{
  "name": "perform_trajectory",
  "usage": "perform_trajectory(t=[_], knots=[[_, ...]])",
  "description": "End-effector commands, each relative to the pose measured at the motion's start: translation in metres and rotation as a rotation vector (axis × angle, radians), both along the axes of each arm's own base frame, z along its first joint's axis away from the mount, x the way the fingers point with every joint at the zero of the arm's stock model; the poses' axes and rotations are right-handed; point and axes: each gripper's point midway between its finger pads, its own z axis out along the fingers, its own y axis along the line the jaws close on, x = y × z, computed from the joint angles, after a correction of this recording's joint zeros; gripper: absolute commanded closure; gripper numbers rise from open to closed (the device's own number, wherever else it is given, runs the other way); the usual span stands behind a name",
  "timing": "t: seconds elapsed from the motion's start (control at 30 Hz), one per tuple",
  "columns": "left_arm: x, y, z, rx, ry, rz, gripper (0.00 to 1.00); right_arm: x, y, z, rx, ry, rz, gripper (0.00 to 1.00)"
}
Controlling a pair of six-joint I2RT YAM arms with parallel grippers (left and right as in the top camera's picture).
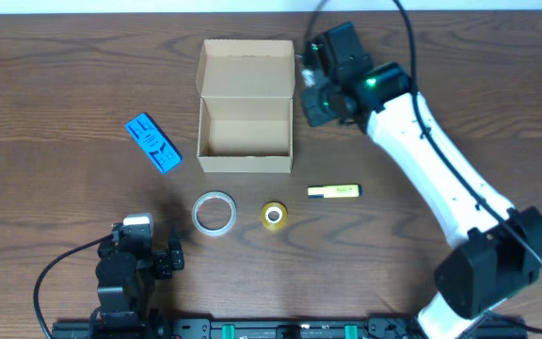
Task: Pack container
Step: 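Carry the marker with the right gripper and lower it into the box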
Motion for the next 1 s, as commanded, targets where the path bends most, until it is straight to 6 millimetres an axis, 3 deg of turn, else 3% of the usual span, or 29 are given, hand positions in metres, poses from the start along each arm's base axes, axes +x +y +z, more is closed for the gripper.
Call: perform_trajectory(t=[0.0,0.17,0.37,0.63,0.97], knots=[[0.0,0.0,-0.003,0.016,0.005,-0.006,0.05,-0.008,0.03,-0.002,-0.069,-0.054,0.21,0.99],[0.0,0.0,-0.003,0.016,0.006,-0.006,0.05,-0.012,0.068,-0.009,-0.108,-0.119,0.375,0.97],[0.0,0.0,-0.003,0.016,0.006,-0.006,0.05,-0.014,0.091,-0.044,-0.149,-0.094,0.459,0.99],[0.0,0.0,-0.003,0.016,0.006,-0.006,0.05,-0.02,0.1,-0.099,-0.2,0.004,0.497,0.99],[0.0,0.0,-0.003,0.016,0.006,-0.006,0.05,-0.028,0.101,-0.127,-0.232,0.066,0.518,0.97]])
